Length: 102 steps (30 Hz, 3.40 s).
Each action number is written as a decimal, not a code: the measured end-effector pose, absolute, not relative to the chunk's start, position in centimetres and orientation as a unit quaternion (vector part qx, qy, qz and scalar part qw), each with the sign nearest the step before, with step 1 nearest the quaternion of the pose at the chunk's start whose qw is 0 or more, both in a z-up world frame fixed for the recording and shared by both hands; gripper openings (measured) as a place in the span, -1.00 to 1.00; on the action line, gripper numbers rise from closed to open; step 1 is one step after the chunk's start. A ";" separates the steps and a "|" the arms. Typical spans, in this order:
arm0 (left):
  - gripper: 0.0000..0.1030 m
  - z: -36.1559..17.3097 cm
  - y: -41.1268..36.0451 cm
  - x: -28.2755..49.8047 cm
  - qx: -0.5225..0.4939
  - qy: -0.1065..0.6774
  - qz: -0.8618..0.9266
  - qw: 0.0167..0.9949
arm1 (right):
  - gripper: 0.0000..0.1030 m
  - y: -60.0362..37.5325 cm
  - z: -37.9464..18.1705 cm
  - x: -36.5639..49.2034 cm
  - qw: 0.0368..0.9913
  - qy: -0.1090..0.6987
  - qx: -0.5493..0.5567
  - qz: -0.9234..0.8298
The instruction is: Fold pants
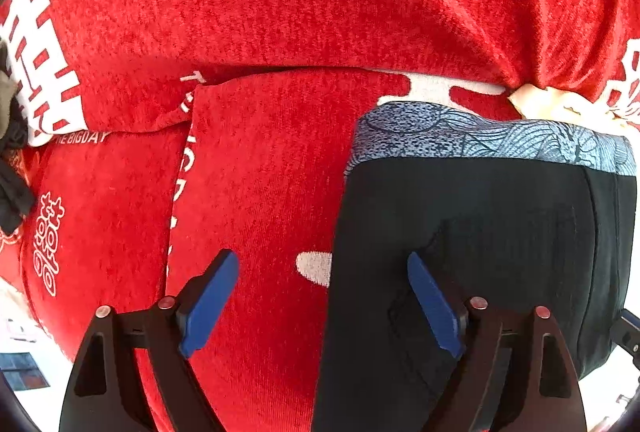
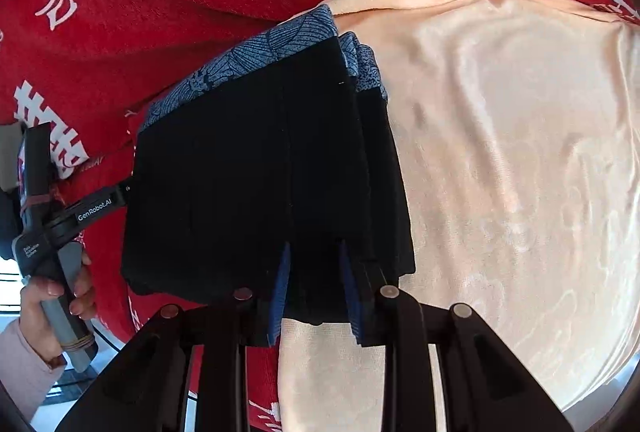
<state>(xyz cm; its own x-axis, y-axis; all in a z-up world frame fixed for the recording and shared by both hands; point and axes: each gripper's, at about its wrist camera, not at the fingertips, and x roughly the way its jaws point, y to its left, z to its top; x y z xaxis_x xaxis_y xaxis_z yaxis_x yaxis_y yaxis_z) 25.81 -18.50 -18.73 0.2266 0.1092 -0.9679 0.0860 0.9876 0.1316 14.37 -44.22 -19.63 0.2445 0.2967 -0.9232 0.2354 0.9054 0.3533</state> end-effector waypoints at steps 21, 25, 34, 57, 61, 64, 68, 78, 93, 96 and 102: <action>0.82 -17.5 -18.0 24.0 0.049 0.633 -0.024 0.772 | -0.07 -42.1 -18.5 13.9 0.766 0.616 0.183 0.012; 1.00 -16.8 -18.1 22.8 0.028 0.635 -0.050 0.771 | 0.28 -42.4 -17.5 12.1 0.758 0.621 0.197 0.019; 1.00 -17.9 -18.9 20.5 0.053 0.661 -0.073 0.745 | 0.42 -44.6 -17.5 8.7 0.741 0.625 0.248 -0.003; 1.00 -19.6 -19.5 20.6 0.065 0.675 -0.068 0.732 | 0.43 -46.0 -18.3 8.3 0.732 0.630 0.261 -0.012; 1.00 -19.8 -19.4 20.6 0.065 0.675 -0.069 0.732 | 0.43 -46.3 -18.3 8.6 0.732 0.630 0.260 -0.013; 1.00 -19.9 -19.1 20.7 0.052 0.680 -0.071 0.728 | 0.43 -46.5 -18.2 8.7 0.733 0.628 0.261 -0.013; 1.00 -20.2 -18.5 21.0 0.033 0.688 -0.081 0.721 | 0.43 -47.1 -18.1 9.0 0.736 0.625 0.261 -0.013; 1.00 -19.2 -17.3 22.3 0.035 0.669 -0.119 0.733 | 0.54 -49.8 -17.9 10.7 0.741 0.603 0.292 0.028; 1.00 -18.3 -16.6 23.7 0.014 0.662 -0.120 0.740 | 0.54 -48.9 -19.0 13.6 0.725 0.627 0.281 0.048; 1.00 -18.3 -16.7 23.8 0.013 0.661 -0.122 0.740 | 0.54 -48.6 -19.1 13.8 0.724 0.630 0.277 0.049; 1.00 -18.4 -16.9 24.1 0.013 0.661 -0.126 0.740 | 0.54 -48.3 -19.3 14.6 0.725 0.631 0.273 0.050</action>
